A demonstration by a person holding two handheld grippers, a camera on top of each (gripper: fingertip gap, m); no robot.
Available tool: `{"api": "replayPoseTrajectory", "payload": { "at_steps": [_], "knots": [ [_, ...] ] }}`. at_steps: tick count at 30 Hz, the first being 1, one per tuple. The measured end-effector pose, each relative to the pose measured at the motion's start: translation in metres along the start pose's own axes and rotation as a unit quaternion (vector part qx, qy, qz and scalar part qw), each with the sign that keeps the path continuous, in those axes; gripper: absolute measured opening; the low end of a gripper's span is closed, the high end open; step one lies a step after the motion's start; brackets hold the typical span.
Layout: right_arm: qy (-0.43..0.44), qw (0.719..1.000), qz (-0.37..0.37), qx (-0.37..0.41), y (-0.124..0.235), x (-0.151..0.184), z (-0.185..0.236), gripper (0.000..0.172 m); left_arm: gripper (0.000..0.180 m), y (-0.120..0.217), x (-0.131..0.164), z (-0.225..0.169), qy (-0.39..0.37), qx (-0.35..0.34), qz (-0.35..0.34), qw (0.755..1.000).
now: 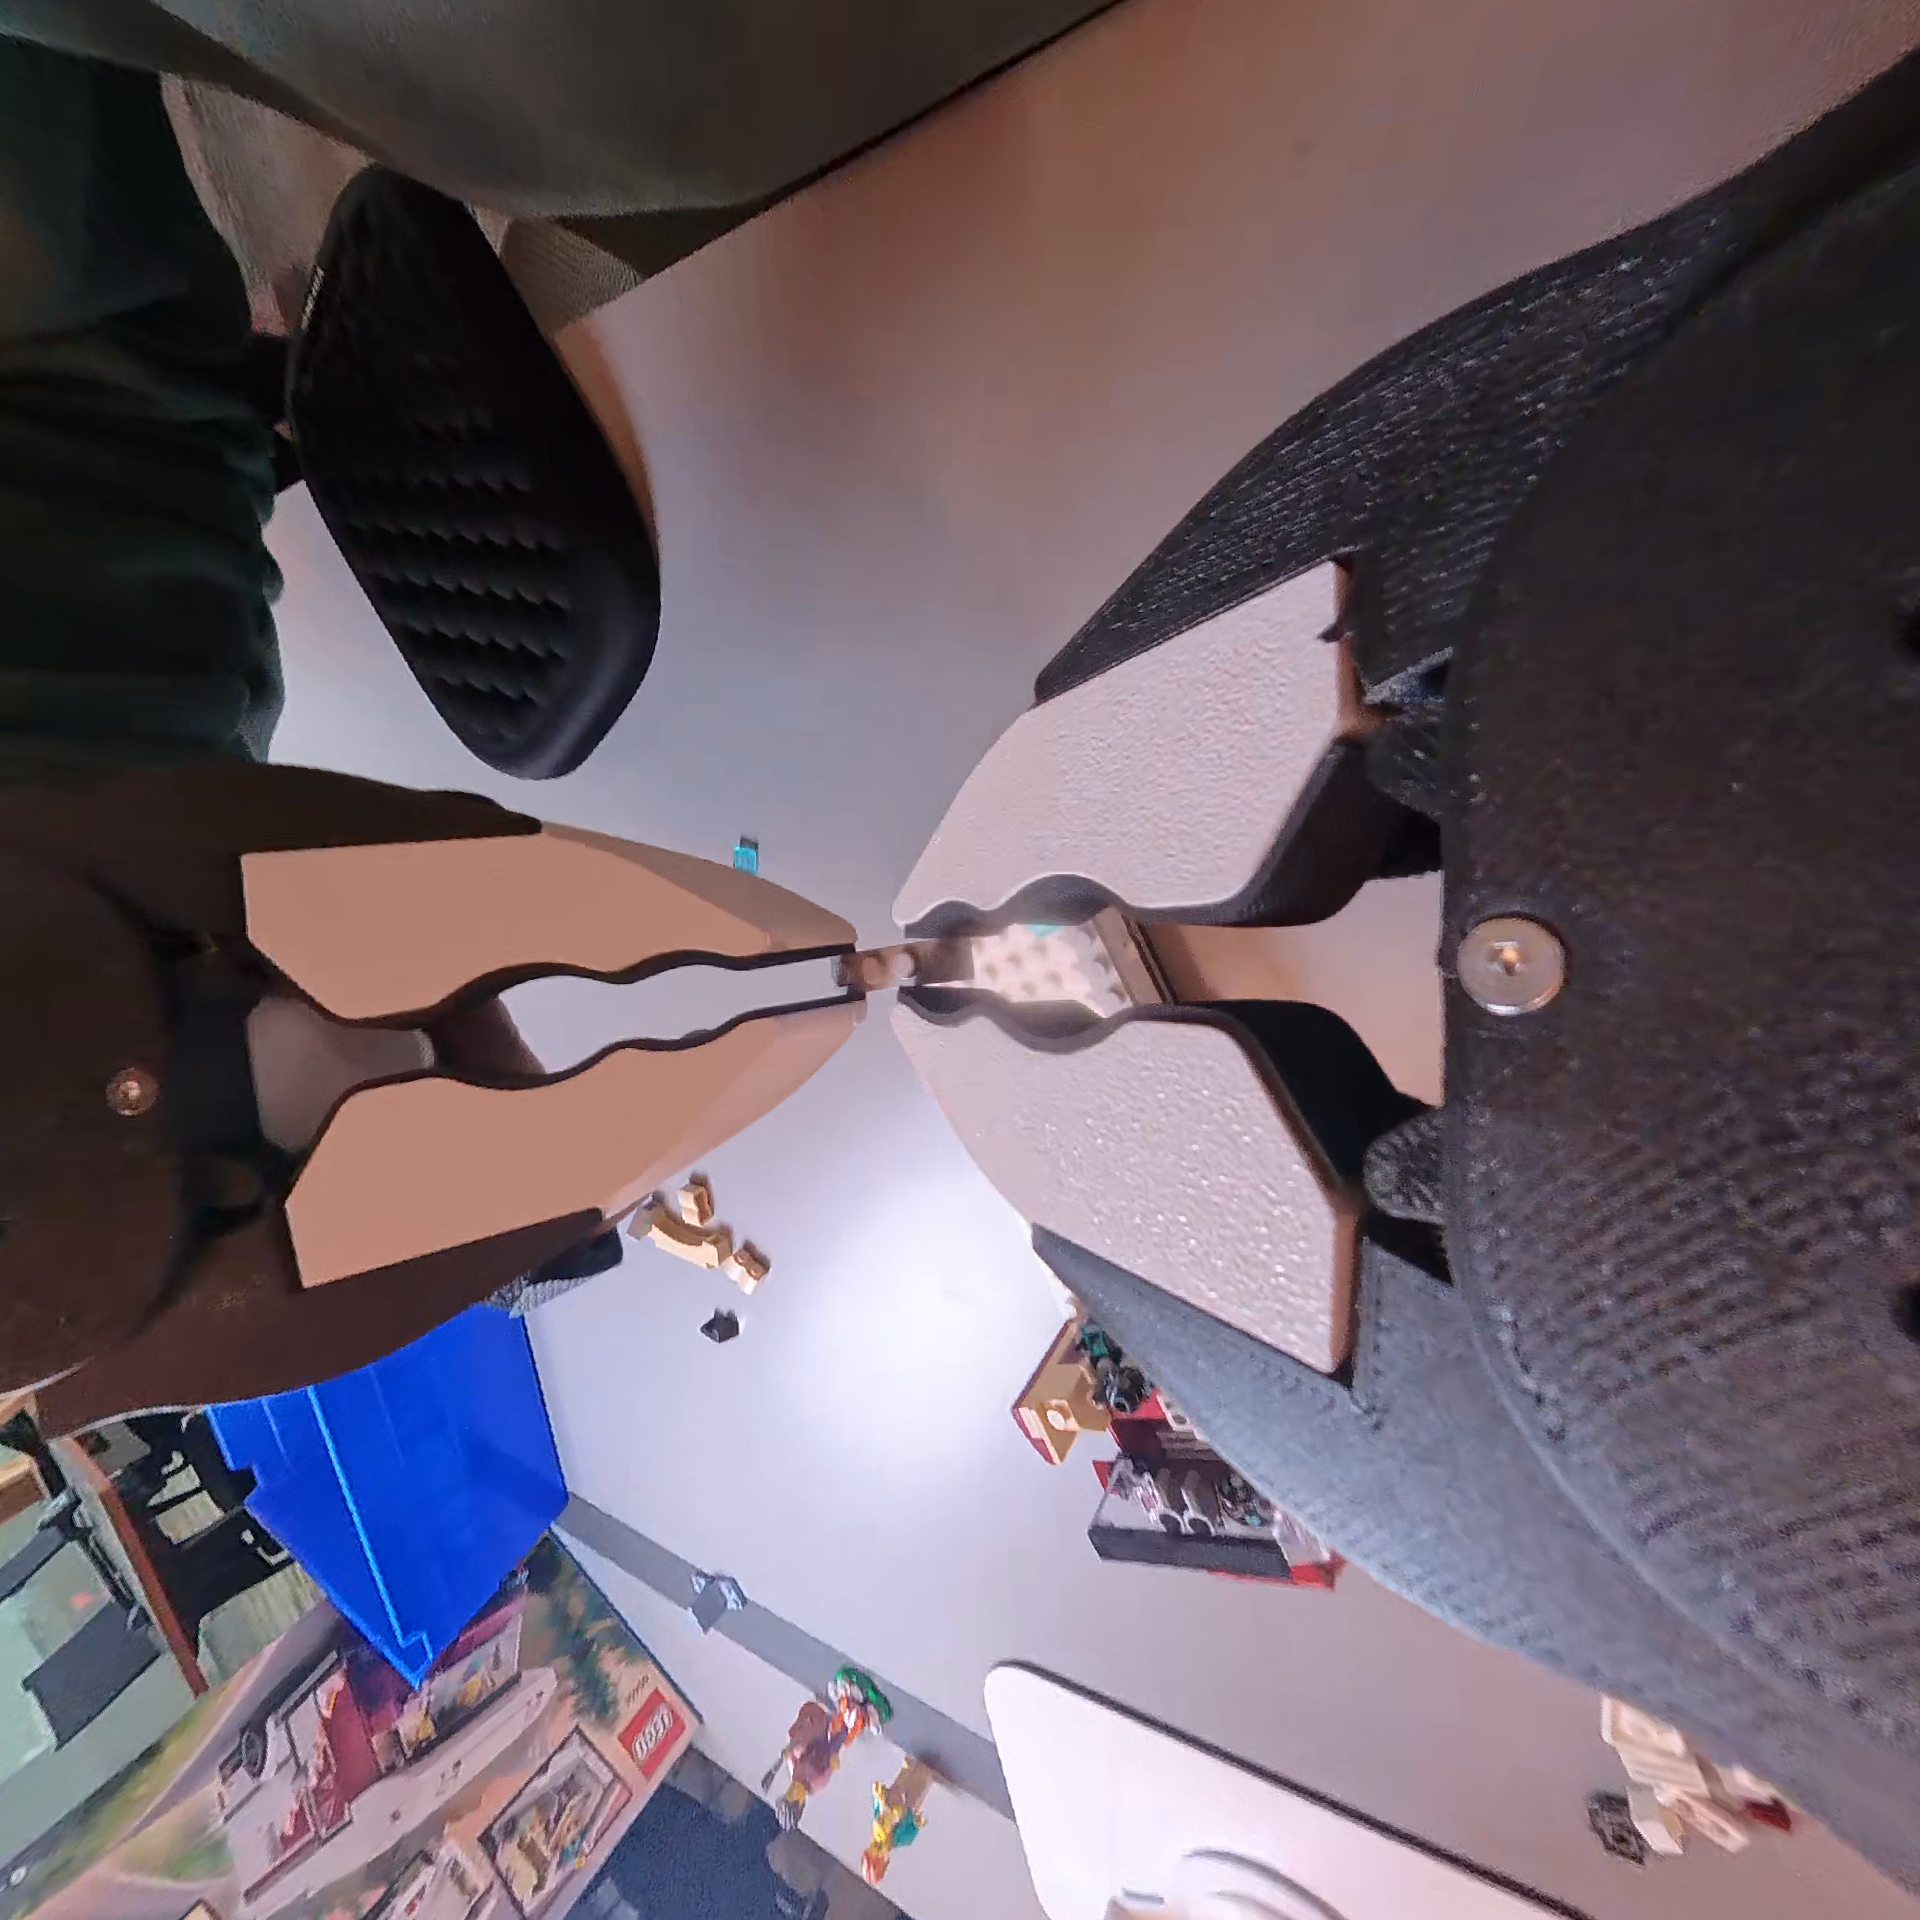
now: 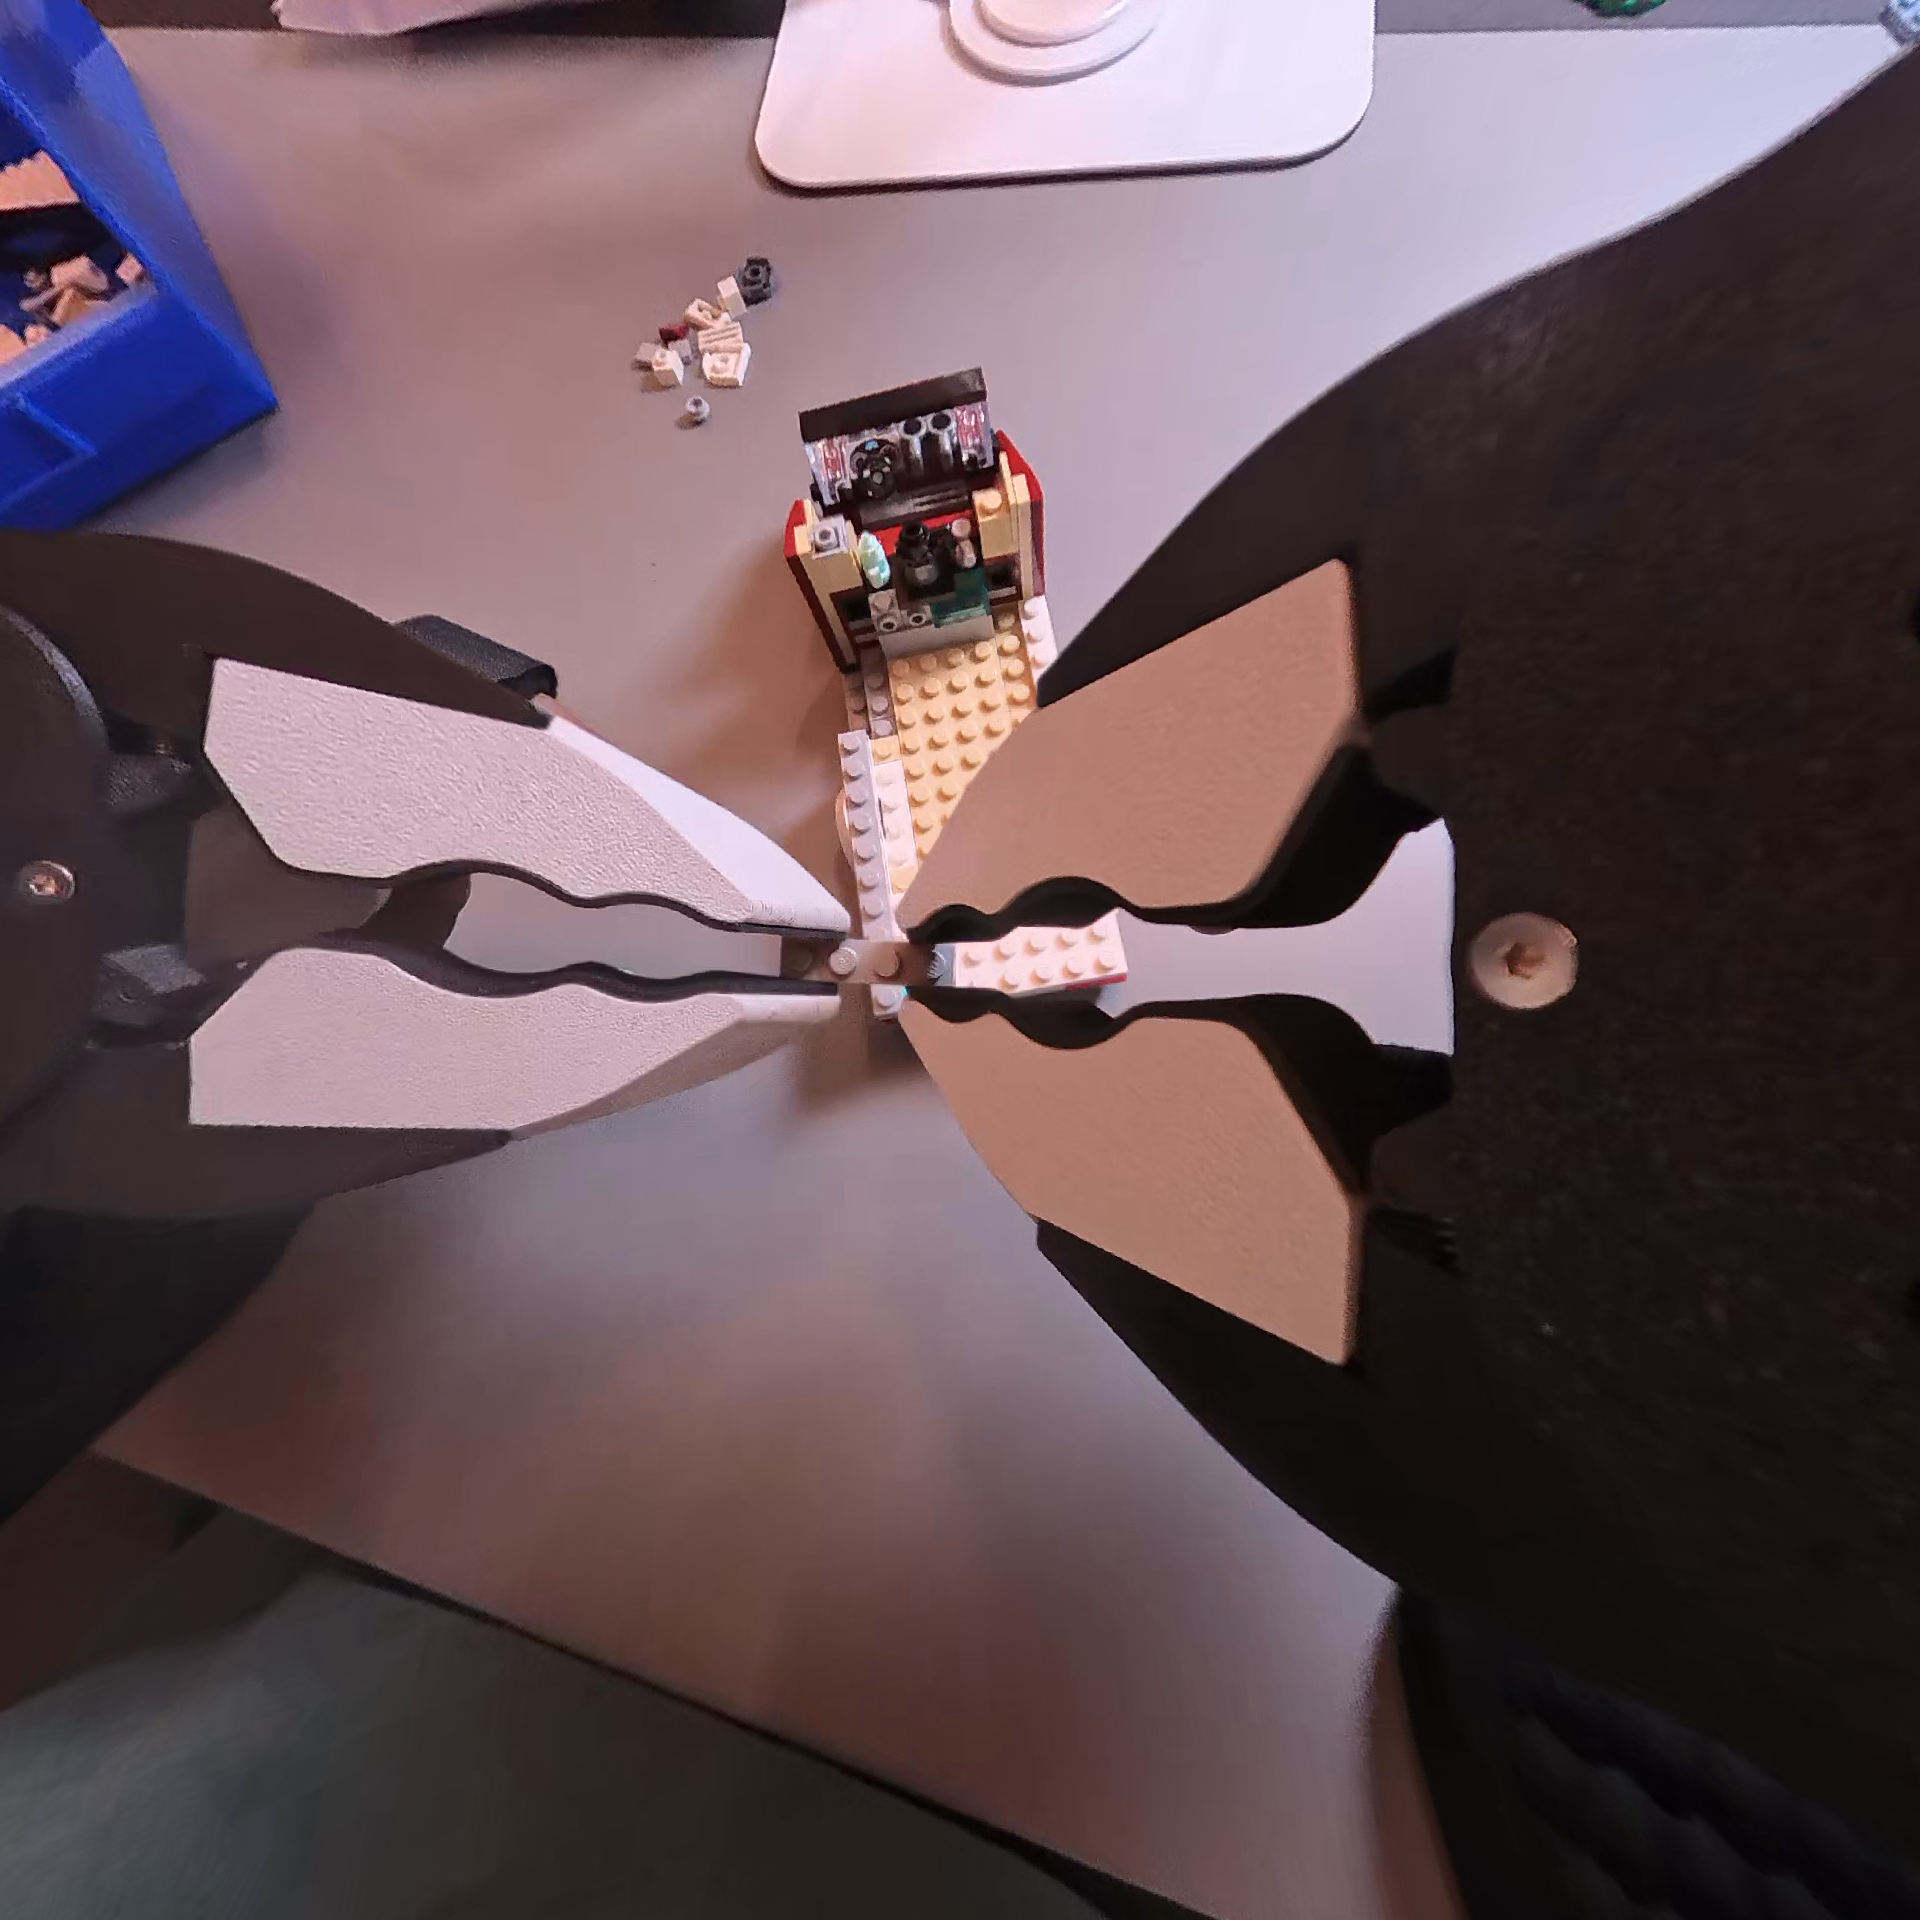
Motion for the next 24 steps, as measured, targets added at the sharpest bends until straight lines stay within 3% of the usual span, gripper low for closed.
{"api": "replayPoseTrajectory", "payload": {
  "at_steps": [7,10,13,16,18,20,24],
  "knots": [
    [-0.028,0.995,-0.078,0.051,0.014,-0.015,-0.007,0.014,0.008,0.023,-0.012,0.010,-0.026,-0.030,0.008,0.999],
    [-0.069,0.992,-0.062,0.082,0.033,0.007,-0.009,0.024,0.008,0.082,-0.005,0.043,-0.051,-0.141,0.048,0.987],
    [-0.132,0.986,-0.019,0.096,0.054,0.053,0.001,0.027,0.008,0.201,0.046,0.100,0.036,-0.324,0.167,0.931],
    [-0.195,0.976,0.030,0.092,0.060,0.096,0.018,0.029,0.008,0.278,0.115,0.126,0.178,-0.399,0.237,0.868],
    [-0.218,0.971,0.048,0.082,0.056,0.112,0.029,0.030,0.009,0.299,0.158,0.132,0.248,-0.412,0.287,0.828],
    [-0.229,0.969,0.055,0.078,0.052,0.118,0.037,0.031,0.021,0.308,0.182,0.139,0.265,-0.437,0.305,0.804],
    [-0.243,0.965,0.061,0.073,0.048,0.123,0.047,0.031,0.044,0.305,0.187,0.143,0.270,-0.448,0.289,0.802]
  ]
}}
Point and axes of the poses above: each gripper's, where its closed fingertips meet, y back along the fingers, x out of its underside, z = x × y across the jaws, the point moved 3 cm from there along y, back along the fingers, and after that the axes turned 2 degrees about x, right-handed, at the moved point
